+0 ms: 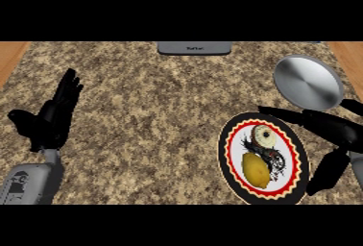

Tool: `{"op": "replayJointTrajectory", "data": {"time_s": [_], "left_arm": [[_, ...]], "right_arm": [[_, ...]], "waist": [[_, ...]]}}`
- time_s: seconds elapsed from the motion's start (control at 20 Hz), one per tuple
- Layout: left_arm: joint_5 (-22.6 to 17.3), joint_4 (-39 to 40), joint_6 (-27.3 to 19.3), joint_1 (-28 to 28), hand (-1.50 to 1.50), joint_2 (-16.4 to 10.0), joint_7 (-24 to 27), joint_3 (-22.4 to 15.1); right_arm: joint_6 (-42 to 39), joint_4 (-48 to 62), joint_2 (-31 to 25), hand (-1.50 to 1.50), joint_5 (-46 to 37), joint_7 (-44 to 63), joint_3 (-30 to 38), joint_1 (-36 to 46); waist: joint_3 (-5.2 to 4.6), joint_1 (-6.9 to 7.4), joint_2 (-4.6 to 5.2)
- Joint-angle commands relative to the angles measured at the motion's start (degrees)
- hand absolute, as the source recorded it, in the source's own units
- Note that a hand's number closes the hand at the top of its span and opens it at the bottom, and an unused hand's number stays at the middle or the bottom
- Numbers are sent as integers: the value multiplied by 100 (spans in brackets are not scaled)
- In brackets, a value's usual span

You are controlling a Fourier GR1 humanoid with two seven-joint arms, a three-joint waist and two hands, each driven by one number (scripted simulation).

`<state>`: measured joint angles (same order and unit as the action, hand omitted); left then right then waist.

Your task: Pick the lemon from the plate and place it in the pan

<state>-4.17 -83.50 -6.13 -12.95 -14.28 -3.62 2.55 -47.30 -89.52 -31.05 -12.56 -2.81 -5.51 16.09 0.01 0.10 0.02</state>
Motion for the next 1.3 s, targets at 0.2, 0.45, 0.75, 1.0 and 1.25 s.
{"op": "replayJointTrajectory", "data": {"time_s": [0.2,0.45,0.75,1.0,1.25], "left_arm": [[104,-635,-6,163,0,128,-488,35],[280,-148,49,209,0,250,-41,0],[115,2,225,-295,0,127,-340,256],[348,321,179,-189,0,316,216,179],[410,9,72,-219,0,365,-183,210]], "right_arm": [[-76,-171,293,-150,-843,-376,-189,-289],[150,295,618,-150,-1584,-325,-668,113],[9,188,294,-150,-2094,-606,-606,101],[108,476,837,-150,-2577,-234,-904,213],[428,962,918,-150,-3071,-759,-1014,201]], "waist": [[0,1,-7],[0,25,2],[-1,-11,0],[-2,4,3],[0,5,2]]}}
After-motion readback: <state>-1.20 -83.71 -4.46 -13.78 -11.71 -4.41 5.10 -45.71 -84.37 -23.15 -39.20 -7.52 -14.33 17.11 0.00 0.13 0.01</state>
